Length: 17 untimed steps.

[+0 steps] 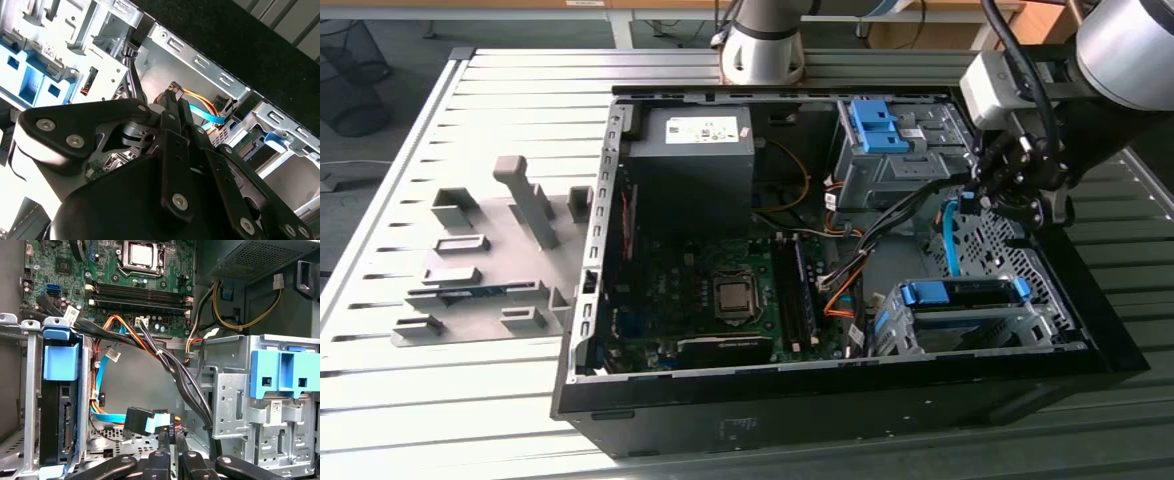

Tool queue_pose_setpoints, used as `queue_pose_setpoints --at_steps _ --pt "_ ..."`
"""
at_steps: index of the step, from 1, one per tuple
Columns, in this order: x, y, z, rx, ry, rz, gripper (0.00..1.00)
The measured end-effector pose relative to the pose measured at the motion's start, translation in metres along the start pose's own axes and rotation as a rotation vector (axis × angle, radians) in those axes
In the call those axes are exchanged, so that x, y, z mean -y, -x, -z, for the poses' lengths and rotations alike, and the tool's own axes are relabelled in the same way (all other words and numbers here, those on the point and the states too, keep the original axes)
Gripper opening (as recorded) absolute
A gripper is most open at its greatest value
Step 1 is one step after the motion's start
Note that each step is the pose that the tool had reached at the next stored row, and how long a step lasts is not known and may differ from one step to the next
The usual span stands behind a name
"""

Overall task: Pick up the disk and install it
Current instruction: 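Insert the first disk wire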

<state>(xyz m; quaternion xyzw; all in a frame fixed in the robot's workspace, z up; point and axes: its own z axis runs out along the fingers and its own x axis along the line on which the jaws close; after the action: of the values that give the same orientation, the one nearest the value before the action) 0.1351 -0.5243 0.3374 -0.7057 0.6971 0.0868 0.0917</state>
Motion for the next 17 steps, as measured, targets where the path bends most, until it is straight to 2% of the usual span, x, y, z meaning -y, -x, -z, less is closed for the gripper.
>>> queue_pose_setpoints --at_steps 4,9,10,14,15,17 --pt "0.0096 0.0000 -0.0001 0.0014 0.0069 -0.002 0.16" --pt "0.0166 0.0001 0.0003 0.0031 0.0120 -0.003 0.16" --pt "0.0170 0.0004 0.0011 0.0001 0.0120 -0.003 0.16" --pt "0.0173 0.0027 0.0103 -0.0197 0.0121 -0.003 0.16" --pt "0.0174 0.0029 0.0108 -0.0334 0.0124 -0.003 0.16" --pt "0.0174 0.0029 0.0111 -0.0688 0.0127 -0.003 0.16"
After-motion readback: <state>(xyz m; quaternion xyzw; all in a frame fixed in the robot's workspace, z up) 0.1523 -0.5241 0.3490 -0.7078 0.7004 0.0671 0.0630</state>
